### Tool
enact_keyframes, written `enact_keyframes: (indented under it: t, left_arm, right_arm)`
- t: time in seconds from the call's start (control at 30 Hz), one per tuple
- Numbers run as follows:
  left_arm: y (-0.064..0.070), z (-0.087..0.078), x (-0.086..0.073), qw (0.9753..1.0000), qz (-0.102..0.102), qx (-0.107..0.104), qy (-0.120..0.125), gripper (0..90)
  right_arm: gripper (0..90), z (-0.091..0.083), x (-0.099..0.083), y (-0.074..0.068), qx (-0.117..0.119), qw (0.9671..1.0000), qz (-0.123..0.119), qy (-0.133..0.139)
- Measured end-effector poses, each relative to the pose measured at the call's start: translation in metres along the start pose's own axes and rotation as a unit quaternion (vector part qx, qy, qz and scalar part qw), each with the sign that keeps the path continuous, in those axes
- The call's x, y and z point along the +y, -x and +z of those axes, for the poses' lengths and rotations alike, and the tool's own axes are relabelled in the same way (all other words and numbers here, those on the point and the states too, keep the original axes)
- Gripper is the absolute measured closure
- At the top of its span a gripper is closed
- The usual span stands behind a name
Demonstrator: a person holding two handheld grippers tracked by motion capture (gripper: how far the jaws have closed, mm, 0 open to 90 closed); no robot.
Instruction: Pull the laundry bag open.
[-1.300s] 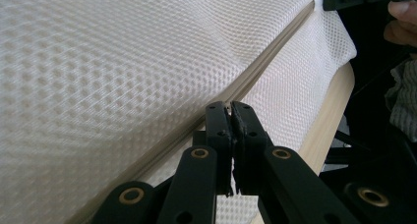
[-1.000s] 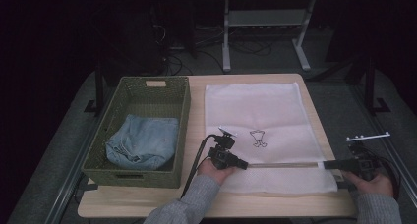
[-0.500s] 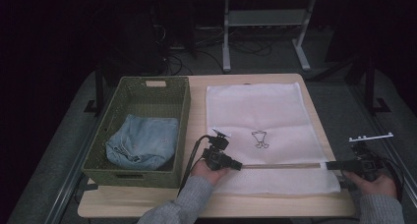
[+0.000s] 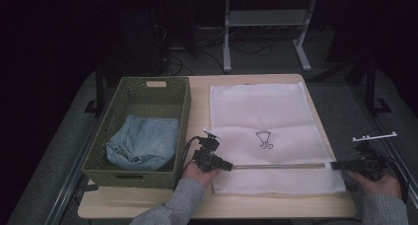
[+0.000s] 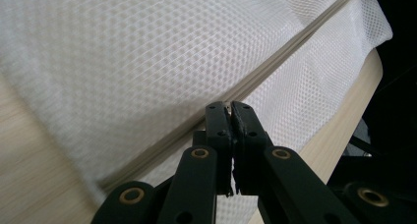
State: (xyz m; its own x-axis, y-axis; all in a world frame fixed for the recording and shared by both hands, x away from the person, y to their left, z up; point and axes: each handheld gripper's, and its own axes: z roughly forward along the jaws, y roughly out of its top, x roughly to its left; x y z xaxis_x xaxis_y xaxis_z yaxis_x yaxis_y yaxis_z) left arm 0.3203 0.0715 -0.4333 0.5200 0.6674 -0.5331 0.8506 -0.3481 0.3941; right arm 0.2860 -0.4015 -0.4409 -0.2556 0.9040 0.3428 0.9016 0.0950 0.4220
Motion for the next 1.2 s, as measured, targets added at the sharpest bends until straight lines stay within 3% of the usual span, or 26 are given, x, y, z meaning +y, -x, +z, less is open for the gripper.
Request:
enact_keyframes:
  t: [0.4, 0.47, 0.63, 0.73, 0.9, 0.97, 1.07, 1.2]
  left_arm:
    - [-0.006, -0.005, -0.006, 0.9992, -0.006, 0.04, -0.001, 87.3]
    - [-0.006, -0.005, -0.008, 0.999, -0.015, 0.042, -0.001, 87.3]
    - [-0.003, -0.006, -0.012, 0.9969, -0.014, 0.077, 0.001, 87.3]
    - [-0.004, -0.007, -0.016, 0.996, -0.022, 0.085, 0.012, 87.3]
    - [0.001, -0.006, -0.021, 0.9942, -0.019, 0.103, 0.027, 86.8]
    - [0.003, -0.006, -0.022, 0.9929, -0.014, 0.113, 0.034, 84.6]
    - [0.004, -0.006, -0.024, 0.9917, -0.015, 0.121, 0.042, 73.6]
    - [0.007, -0.008, -0.025, 0.9891, -0.009, 0.135, 0.057, 65.5]
  right_arm:
    - [82.7, -0.007, -0.004, 0.012, -0.024, 0.9995, 0.019, 0.005]
    - [82.7, -0.007, -0.004, 0.013, -0.024, 0.9995, 0.02, 0.004]
    - [82.7, -0.008, -0.004, 0.014, -0.027, 0.9994, 0.02, 0.004]
    - [82.7, -0.008, -0.005, 0.015, -0.024, 0.9994, 0.022, 0.007]
    - [82.3, -0.007, -0.005, 0.013, -0.026, 0.9995, 0.02, 0.006]
    - [77.5, -0.007, -0.005, 0.012, -0.018, 0.9996, 0.015, 0.014]
    - [68.5, -0.009, -0.004, 0.009, -0.013, 0.9994, 0.008, 0.032]
    - [61.4, -0.007, 0.0, -0.003, -0.011, 0.9991, -0.012, 0.039]
